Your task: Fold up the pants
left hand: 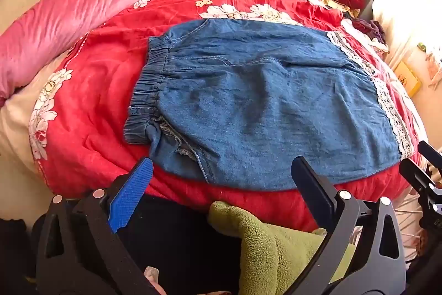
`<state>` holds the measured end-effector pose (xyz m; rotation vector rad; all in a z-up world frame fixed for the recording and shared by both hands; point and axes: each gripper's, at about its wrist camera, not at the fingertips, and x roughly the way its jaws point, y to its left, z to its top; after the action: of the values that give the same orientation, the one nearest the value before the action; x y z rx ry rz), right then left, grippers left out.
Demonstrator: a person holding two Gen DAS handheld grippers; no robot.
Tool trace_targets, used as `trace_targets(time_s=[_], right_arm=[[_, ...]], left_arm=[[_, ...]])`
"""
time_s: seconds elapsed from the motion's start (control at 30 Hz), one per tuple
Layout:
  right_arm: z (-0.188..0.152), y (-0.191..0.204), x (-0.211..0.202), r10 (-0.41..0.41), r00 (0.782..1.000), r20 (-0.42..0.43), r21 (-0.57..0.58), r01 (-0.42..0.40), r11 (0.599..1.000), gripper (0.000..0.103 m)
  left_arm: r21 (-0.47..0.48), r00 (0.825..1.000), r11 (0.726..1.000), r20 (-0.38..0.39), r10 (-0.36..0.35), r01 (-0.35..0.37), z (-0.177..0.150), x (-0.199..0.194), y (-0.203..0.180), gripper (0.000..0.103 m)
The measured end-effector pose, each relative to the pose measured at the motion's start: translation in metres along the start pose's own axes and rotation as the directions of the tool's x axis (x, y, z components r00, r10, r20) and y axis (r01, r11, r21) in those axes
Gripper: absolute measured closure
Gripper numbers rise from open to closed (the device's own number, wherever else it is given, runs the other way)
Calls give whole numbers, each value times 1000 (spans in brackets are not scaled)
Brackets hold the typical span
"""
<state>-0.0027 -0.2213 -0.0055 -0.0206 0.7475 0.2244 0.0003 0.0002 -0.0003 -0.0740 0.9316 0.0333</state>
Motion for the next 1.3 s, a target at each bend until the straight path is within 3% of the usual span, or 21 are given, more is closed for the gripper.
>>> trace_targets(time_s=[1.3], right_arm=[[-2, 3, -7, -3, 1000, 6, 2, 3, 1000, 4]], left_arm=[[10, 999, 1000, 34, -10, 10, -5, -11, -4, 9]])
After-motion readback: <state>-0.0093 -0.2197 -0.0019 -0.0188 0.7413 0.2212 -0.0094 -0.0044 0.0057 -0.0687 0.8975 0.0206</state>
